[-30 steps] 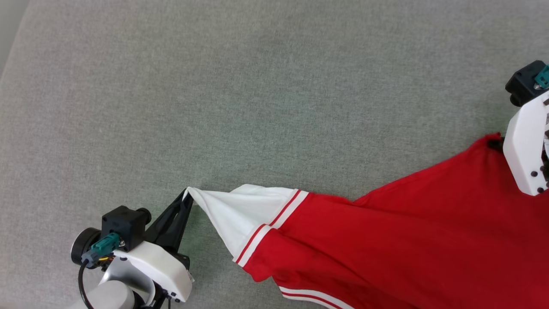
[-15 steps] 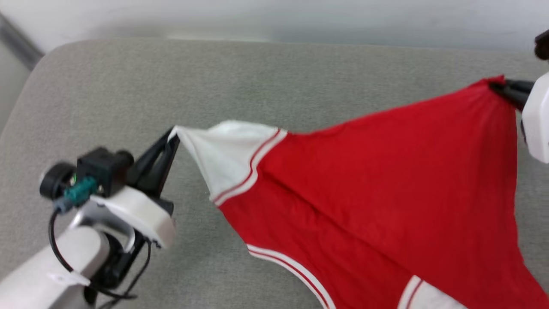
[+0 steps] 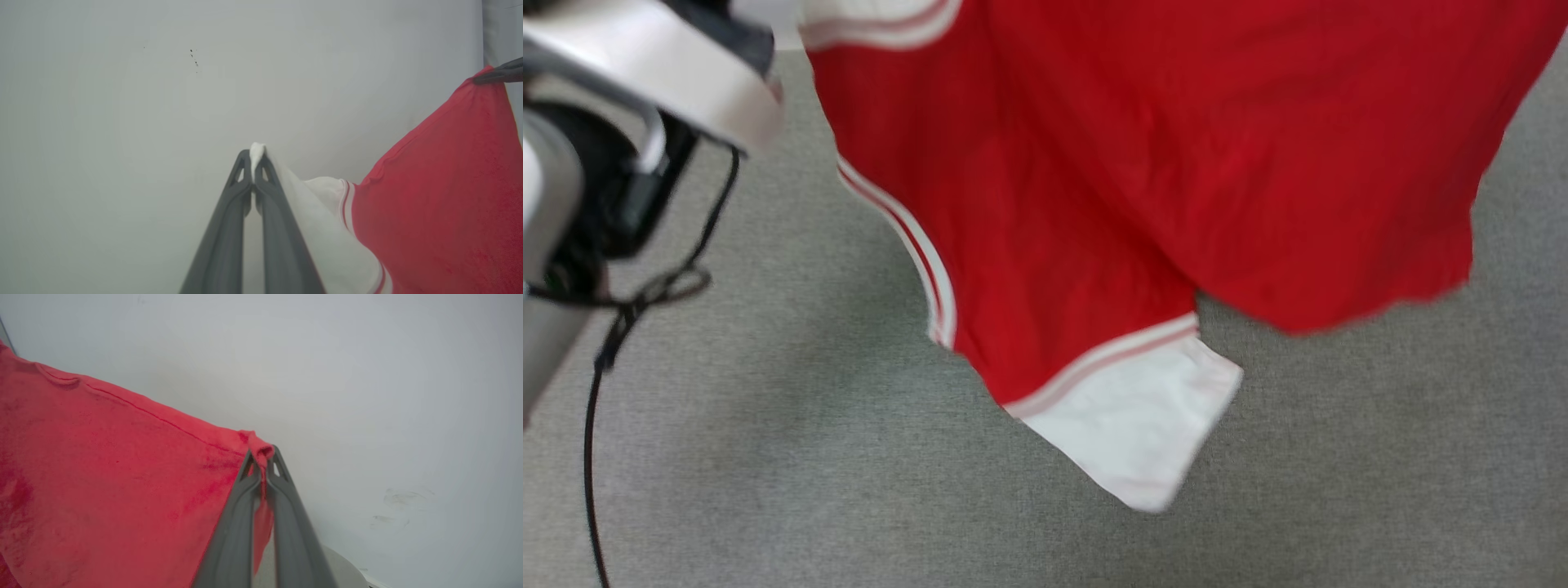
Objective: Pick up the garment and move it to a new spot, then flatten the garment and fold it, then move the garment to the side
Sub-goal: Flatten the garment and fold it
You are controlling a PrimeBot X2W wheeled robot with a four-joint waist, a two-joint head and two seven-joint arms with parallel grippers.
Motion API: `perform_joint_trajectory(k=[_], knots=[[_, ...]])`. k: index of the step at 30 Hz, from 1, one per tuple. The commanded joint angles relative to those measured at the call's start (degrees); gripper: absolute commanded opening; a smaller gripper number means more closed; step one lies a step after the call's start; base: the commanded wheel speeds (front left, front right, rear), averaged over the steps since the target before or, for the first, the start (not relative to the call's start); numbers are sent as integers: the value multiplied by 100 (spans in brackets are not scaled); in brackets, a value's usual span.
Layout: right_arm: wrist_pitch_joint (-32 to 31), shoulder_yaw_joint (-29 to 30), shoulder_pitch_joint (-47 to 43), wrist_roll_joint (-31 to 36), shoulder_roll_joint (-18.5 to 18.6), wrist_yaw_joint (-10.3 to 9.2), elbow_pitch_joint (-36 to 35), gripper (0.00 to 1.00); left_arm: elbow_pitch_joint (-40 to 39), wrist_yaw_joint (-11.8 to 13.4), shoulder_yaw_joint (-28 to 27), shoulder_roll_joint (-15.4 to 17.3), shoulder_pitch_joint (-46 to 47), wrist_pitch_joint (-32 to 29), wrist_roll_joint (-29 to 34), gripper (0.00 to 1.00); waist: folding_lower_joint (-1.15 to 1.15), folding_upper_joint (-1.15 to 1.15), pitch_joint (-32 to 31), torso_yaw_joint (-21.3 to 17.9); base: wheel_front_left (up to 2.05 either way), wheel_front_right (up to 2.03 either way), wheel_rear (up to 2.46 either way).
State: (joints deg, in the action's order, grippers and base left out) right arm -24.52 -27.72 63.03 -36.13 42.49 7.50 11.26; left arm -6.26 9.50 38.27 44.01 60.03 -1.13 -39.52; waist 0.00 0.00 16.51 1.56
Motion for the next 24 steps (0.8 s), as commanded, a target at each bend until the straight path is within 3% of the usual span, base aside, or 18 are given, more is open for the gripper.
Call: perform_joint_trajectory(k=[1, 8, 16, 24], knots=[[37, 82, 233, 138, -116, -2, 43, 0, 91, -66, -54, -101, 301, -51, 21, 0, 0, 0, 233, -94, 0, 0, 0], [71, 458, 1411, 829, -557, -3, 439, 0, 878, -491, -188, -470, 2003, -246, 238, 0, 0, 0, 777, -117, 0, 0, 0], [121, 397, 2911, 1343, -877, -3, 1133, 0, 2331, -1110, -258, -939, 3895, -141, 457, 0, 0, 0, 1235, -73, 0, 0, 0], [434, 139, 3712, 1549, -1176, -3, 1935, 0, 3316, -1401, -213, -1208, 4727, 167, 548, 0, 0, 0, 1499, -10, 0, 0, 0]])
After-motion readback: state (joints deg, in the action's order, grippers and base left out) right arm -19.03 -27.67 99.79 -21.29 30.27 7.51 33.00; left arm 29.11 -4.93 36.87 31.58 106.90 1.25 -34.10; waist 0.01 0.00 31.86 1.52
